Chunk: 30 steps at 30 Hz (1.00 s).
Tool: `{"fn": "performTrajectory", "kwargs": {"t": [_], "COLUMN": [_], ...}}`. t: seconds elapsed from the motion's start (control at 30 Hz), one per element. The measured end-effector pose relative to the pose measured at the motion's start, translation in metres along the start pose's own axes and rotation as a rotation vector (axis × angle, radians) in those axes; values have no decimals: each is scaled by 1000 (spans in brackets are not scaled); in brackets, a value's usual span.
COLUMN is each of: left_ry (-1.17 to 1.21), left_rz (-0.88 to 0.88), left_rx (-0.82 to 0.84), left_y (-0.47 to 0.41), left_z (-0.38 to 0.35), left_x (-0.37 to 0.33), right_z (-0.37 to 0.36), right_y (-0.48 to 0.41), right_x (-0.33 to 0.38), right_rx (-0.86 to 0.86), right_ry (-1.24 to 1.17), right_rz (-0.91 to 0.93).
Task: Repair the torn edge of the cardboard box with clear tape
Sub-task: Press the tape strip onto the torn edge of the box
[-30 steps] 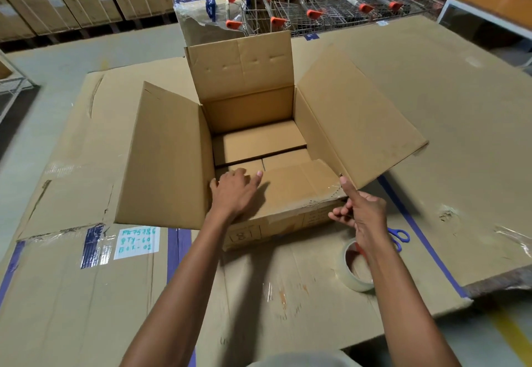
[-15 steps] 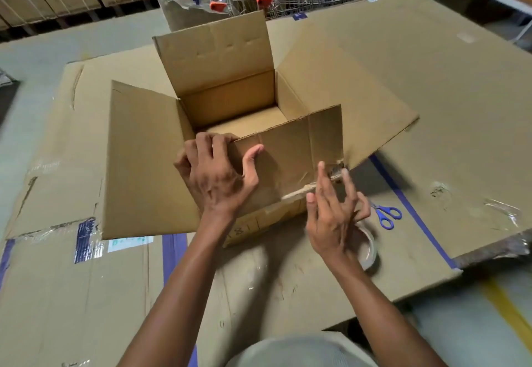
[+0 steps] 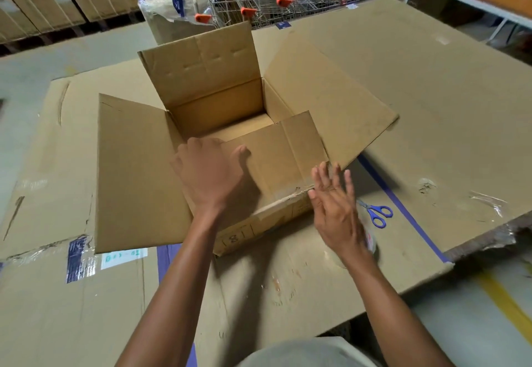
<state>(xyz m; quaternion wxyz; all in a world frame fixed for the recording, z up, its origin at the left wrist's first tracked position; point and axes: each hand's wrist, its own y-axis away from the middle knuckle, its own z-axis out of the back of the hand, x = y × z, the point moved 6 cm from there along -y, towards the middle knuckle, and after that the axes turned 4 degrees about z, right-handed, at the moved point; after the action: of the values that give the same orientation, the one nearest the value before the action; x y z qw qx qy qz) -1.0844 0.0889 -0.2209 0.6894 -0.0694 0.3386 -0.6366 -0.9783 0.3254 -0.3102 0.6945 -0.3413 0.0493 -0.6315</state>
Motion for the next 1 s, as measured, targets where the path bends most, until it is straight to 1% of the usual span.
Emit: {"fn": "performTrajectory", "kwargs": {"t": [0.07, 0.13, 0.2, 0.23, 0.27, 0.33, 0.37, 0.43, 0.5, 0.57, 0.63, 0.67, 0.77, 0.83, 0.87, 0.93, 1.0], "left_ry": [2, 4, 13, 12, 7, -7, -9, -25, -54, -75, -66, -52, -32, -2, 8, 5, -7], "left_rz": [6, 24, 25, 13, -2, -11, 8, 66, 100, 137, 177, 197, 229, 243, 249, 247, 252], "left_rx": [11, 23, 21, 14, 5, 17, 78, 257, 419, 532, 600, 624, 652, 638, 631, 592, 553], "left_y": [1, 0, 1, 1, 1, -1, -3, -5, -2, 4, 10, 12, 13, 12, 12, 9, 7], "left_z": [-1, -3, -3, -3, -3, -4, -9, -23, -42, -62, -75, -79, -84, -84, -83, -80, -78], "left_x": [2, 7, 8, 7, 4, 2, 5, 13, 23, 32, 37, 37, 42, 44, 44, 42, 39], "right_z": [-16, -27, -21, -16, -9, 5, 10, 16, 11, -2, -14, -20, -40, -47, -50, -51, -49], "right_y": [5, 11, 10, 8, 6, 2, 2, 4, 5, 7, 17, 26, 58, 63, 59, 49, 41], "right_x": [42, 71, 55, 38, 21, -7, -12, -5, 7, 21, 42, 59, 106, 101, 89, 64, 52], "right_rx": [13, 96, 141, 134, 115, 68, 39, -8, 47, 117, 165, 205, 414, 456, 452, 441, 397], "right_ry": [-90, -172, -171, -156, -140, -127, -145, -243, -378, -453, -460, -443, -383, -300, -249, -157, -180], "right_rz": [101, 209, 262, 239, 176, -43, -157, -349, -503, -560, -525, -470, -212, -89, -68, -80, -128]}}
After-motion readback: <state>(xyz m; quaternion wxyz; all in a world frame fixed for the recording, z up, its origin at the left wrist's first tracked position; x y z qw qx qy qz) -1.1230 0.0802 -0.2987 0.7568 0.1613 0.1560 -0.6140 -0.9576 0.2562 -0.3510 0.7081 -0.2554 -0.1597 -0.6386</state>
